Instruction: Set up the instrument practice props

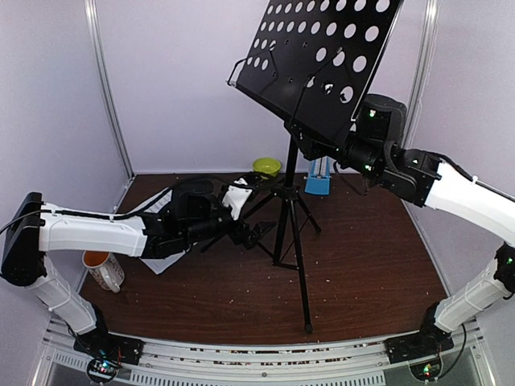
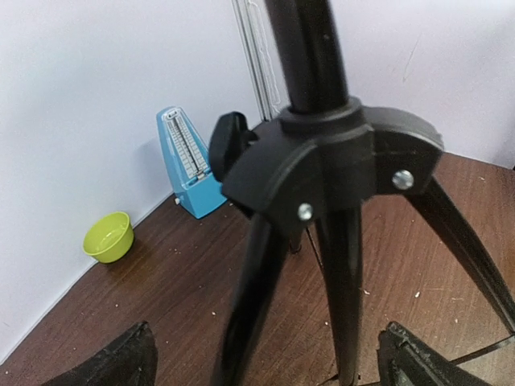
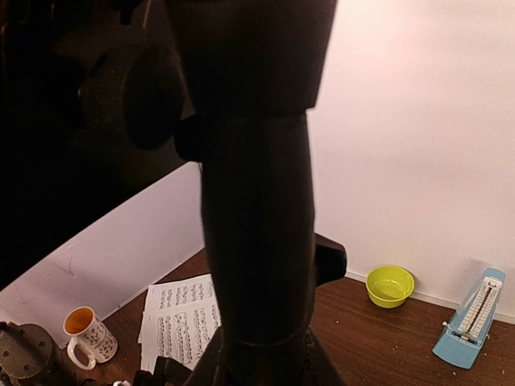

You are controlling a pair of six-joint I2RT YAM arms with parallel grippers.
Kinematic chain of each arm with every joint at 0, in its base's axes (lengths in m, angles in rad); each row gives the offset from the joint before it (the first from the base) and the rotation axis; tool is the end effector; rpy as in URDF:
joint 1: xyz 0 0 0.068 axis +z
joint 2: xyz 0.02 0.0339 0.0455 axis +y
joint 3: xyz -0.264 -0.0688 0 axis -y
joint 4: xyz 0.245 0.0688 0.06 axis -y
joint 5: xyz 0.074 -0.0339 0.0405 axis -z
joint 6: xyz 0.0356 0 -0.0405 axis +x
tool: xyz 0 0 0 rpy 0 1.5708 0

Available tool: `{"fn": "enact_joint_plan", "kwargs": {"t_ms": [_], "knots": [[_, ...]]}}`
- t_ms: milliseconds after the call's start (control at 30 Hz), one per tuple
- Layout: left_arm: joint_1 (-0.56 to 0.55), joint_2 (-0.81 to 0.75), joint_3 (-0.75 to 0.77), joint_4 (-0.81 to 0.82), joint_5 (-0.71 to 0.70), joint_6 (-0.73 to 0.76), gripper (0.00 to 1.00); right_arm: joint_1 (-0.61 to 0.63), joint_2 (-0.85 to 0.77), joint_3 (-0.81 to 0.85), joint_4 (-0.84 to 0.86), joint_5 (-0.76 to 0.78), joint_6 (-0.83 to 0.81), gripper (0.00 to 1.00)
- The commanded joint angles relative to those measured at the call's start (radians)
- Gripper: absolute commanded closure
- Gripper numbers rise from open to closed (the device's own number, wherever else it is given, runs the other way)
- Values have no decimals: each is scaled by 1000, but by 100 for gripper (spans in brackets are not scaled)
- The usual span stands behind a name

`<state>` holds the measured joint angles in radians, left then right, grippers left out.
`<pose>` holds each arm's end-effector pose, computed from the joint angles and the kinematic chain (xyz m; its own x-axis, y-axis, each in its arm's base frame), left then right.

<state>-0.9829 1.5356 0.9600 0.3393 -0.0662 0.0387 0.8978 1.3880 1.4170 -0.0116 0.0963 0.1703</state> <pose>0.1991 -0.2944 0.2687 -0.0990 0.2181 -0.9709 0.7990 0.5989 0.0531 0.2050 0.2517 0.4421 -0.1111 0.1313 -0.9851 -0.7099 0.6832 0.1711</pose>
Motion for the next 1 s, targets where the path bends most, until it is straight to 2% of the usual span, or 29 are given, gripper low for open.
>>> {"fn": "enact_joint_plan", "kwargs": {"t_ms": [0,167,333,600,800,967], "knots": [[23,-32,19,73,53,-37,2,-12,-49,97,220,-69,-1,100],[72,-97,-59,86,187,-82,4,-77,-50,120,195,-202,-51,100],[103,-173,-139,47,179,-68,5,-149,-27,123,223,-423,-62,100],[109,-219,-158,-23,154,-65,6,-202,44,121,321,-724,-2,100],[108,-204,-171,-41,169,-87,9,-203,66,91,311,-824,-34,99],[109,-186,-162,-75,233,-78,12,-203,41,27,304,-847,-73,96]]}}
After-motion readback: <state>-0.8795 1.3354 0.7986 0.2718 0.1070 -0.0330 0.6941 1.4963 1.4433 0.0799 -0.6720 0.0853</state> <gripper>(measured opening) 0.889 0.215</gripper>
